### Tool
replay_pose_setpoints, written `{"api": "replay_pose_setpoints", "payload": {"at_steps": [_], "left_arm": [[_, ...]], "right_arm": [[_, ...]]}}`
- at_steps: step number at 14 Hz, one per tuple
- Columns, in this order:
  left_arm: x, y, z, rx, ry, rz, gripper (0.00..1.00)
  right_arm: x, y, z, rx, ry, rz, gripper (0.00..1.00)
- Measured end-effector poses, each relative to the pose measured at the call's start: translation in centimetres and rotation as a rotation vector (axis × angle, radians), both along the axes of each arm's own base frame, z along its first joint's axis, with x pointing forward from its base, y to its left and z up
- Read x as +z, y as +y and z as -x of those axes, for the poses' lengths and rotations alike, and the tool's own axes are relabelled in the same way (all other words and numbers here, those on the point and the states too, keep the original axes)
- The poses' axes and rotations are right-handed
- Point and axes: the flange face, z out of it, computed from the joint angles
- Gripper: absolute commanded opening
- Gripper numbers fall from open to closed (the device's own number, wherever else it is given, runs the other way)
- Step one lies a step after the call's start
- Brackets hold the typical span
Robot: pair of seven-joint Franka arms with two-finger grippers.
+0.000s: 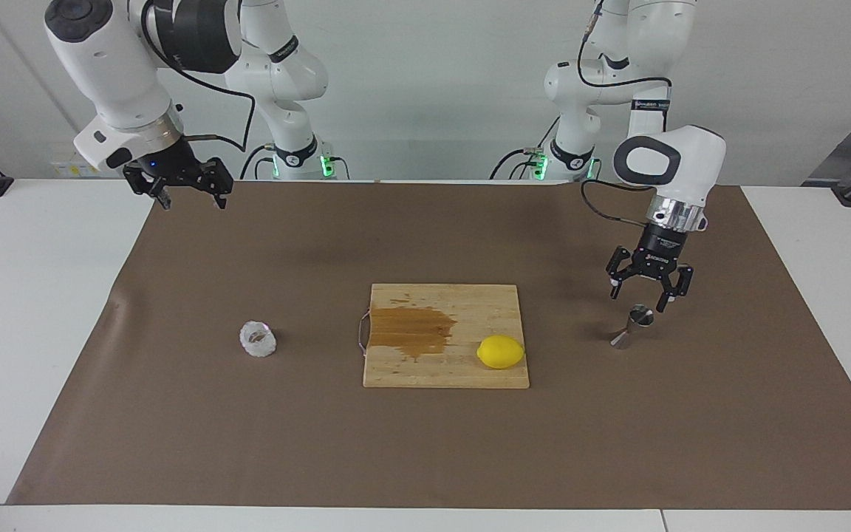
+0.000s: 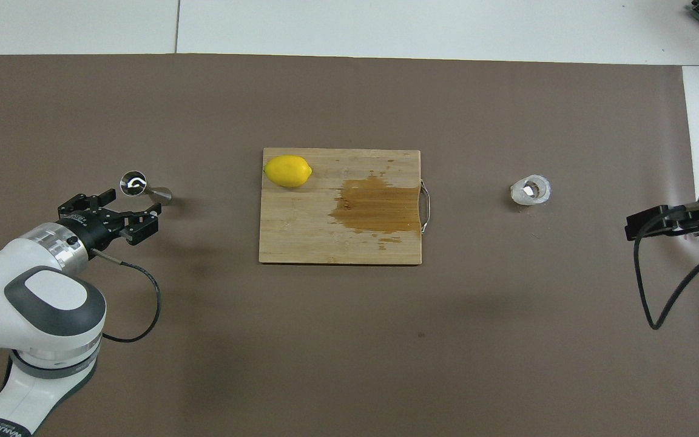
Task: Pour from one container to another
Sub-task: 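Close the left gripper around the small metal cup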
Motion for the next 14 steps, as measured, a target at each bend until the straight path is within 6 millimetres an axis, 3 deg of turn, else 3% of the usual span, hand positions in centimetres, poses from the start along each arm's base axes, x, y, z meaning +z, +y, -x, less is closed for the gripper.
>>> {"api": "replay_pose_setpoints", "payload": {"at_steps": [8, 14], "left_arm": [[0.0, -0.1, -2.1, 0.024, -0.016, 0.001, 1.0], [-0.1, 0.1, -2.3, 0.03, -0.017, 0.002, 1.0]], "right_arm": [[0.0, 0.0, 0.0, 0.0, 0.0, 0.0, 1.0], [0.0, 0.0, 0.0, 0.0, 0.0, 0.0, 1.0]]}}
